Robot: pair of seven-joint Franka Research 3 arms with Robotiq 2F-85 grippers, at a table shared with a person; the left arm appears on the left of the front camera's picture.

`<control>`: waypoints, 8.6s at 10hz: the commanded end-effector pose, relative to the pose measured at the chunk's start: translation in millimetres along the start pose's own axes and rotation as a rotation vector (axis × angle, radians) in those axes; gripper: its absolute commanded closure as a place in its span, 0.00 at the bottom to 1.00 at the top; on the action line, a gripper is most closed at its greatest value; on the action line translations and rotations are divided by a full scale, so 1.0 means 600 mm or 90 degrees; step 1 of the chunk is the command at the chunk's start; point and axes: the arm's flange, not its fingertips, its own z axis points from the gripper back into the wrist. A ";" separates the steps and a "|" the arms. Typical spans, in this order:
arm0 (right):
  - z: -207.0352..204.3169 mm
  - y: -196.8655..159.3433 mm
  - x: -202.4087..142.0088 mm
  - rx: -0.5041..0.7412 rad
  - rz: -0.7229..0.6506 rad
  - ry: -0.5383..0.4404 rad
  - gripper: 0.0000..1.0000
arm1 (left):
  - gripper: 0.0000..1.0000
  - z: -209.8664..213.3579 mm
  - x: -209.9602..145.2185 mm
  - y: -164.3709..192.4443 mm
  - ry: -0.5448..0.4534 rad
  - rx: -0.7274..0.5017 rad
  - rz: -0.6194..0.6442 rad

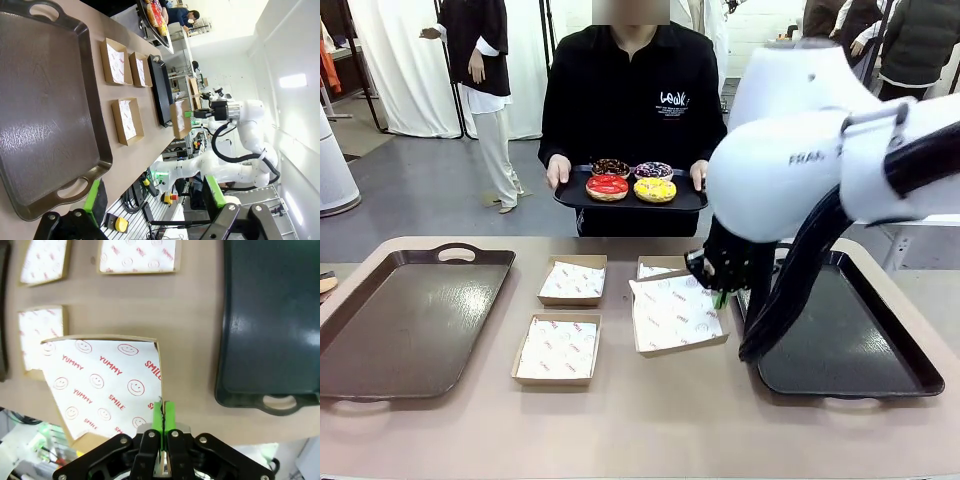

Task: Individually package the donuts and arrange them on the tray.
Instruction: Pick up one Paper togo box, then place the picked Paper togo box on the Handle tray while simultaneously picking up another Paper togo box from the table with the other hand.

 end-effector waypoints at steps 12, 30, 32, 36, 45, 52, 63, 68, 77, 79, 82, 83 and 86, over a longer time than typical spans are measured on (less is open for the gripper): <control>0.054 -0.008 0.249 0.007 -0.010 0.024 1.00 | 0.00 0.003 0.000 -0.002 -0.007 -0.006 -0.004; 0.054 -0.008 0.249 0.007 -0.010 0.024 1.00 | 0.00 0.003 0.000 -0.002 -0.007 -0.006 -0.004; 0.054 -0.008 0.249 0.007 -0.010 0.024 1.00 | 0.00 0.003 0.000 -0.002 -0.007 -0.006 -0.004; 0.054 -0.008 0.249 0.007 -0.010 0.024 1.00 | 0.00 0.003 0.000 -0.002 -0.007 -0.006 -0.004; 0.059 -0.021 0.259 0.003 0.000 0.029 0.99 | 0.00 -0.066 0.021 -0.037 0.091 0.086 0.018; 0.139 -0.236 0.253 0.019 0.039 0.109 0.99 | 0.00 -0.327 0.039 -0.222 0.327 0.400 -0.063; 0.025 -0.401 0.237 0.072 -0.017 0.101 0.99 | 0.00 -0.671 -0.005 -0.203 0.111 0.715 -0.219; 0.033 -0.403 0.234 0.057 -0.011 0.115 0.99 | 0.00 -0.666 -0.004 -0.212 0.129 0.684 -0.236; 0.000 -0.404 0.164 0.032 -0.091 0.072 0.99 | 0.00 -0.687 -0.014 -0.223 0.080 0.683 -0.156; -0.027 -0.429 0.121 0.040 -0.099 0.037 0.99 | 0.00 -0.719 -0.028 -0.231 0.086 0.706 -0.107; -0.062 -0.446 0.092 0.063 -0.085 0.041 0.99 | 0.00 -0.750 -0.024 -0.207 0.102 0.707 -0.018; -0.087 -0.439 0.093 0.065 -0.075 0.054 0.99 | 0.00 -0.758 -0.029 -0.198 0.119 0.715 -0.007; -0.129 -0.416 0.096 0.070 -0.077 0.084 0.99 | 0.00 -0.754 -0.035 -0.182 0.133 0.711 0.003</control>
